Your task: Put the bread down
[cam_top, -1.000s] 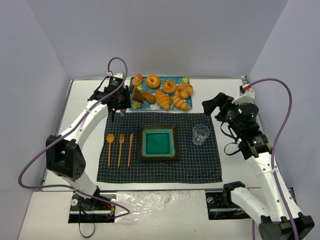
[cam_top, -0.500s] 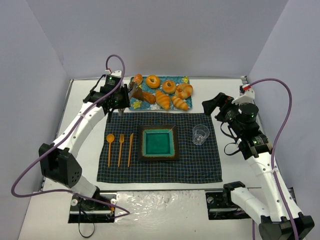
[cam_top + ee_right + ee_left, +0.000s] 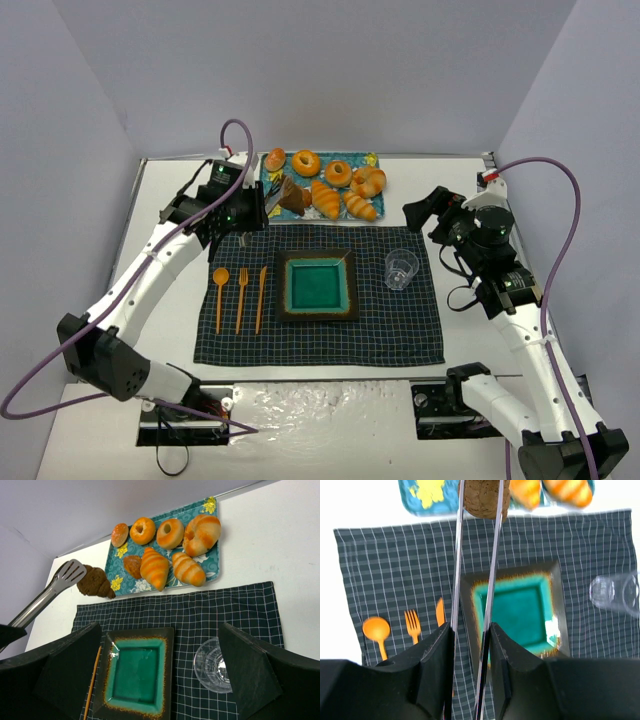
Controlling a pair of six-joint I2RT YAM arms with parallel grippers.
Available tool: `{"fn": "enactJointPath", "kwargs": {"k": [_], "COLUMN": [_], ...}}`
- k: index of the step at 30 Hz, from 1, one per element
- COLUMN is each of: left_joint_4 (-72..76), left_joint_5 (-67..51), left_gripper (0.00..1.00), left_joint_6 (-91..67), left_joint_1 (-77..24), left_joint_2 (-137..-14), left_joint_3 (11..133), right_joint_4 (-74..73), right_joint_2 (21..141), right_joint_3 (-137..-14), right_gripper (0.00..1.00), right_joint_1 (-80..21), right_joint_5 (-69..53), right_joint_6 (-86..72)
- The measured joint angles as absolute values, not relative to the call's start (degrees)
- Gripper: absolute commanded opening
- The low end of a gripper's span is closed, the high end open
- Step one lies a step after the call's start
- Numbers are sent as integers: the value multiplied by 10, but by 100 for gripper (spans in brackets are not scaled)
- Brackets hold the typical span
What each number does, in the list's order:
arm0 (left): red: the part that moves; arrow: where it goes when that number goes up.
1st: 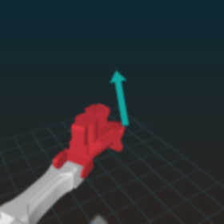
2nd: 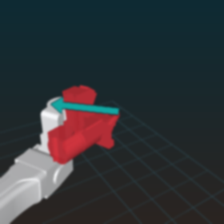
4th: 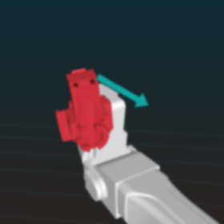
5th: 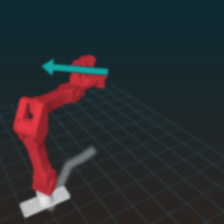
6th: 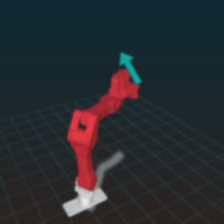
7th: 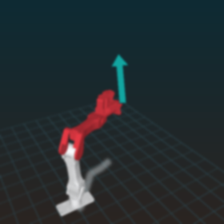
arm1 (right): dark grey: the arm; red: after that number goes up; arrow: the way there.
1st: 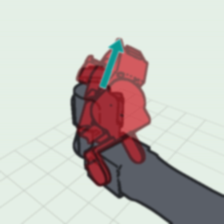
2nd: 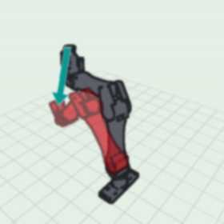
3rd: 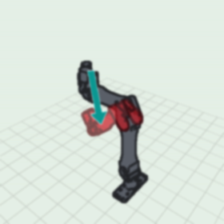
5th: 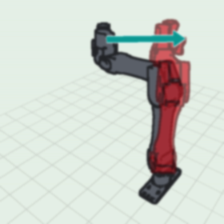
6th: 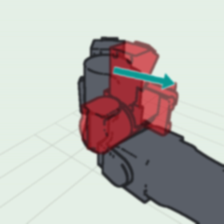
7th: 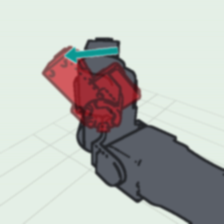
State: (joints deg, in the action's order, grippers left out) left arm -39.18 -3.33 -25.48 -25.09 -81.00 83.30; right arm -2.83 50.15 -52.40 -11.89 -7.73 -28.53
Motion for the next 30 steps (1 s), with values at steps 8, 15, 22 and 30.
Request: {"fn": "enactJointPath", "kwargs": {"k": [8,15,22,30], "left_joint_4": [-417,-435,-440,-430], "left_joint_5": [-74,-90,-95,-96], "left_gripper": [5,5,5,5], "left_joint_6": [-255,-261,-277,-298], "left_joint_1": [-280,-306,-343,-371], "left_joint_2": [-718,-652,-628,-623], "left_joint_3": [768,705,641,600], "right_joint_4": [-28,-28,-28,-28], "right_joint_2": [506,506,506,515], "right_joint_3": [-520,-520,-520,-520], "right_gripper": [100,100,100,100], "right_joint_1": [-125,-129,-129,-134], "right_joint_5": [-74,-68,-65,-62], "right_joint_6": [-286,-287,-287,-287]}}
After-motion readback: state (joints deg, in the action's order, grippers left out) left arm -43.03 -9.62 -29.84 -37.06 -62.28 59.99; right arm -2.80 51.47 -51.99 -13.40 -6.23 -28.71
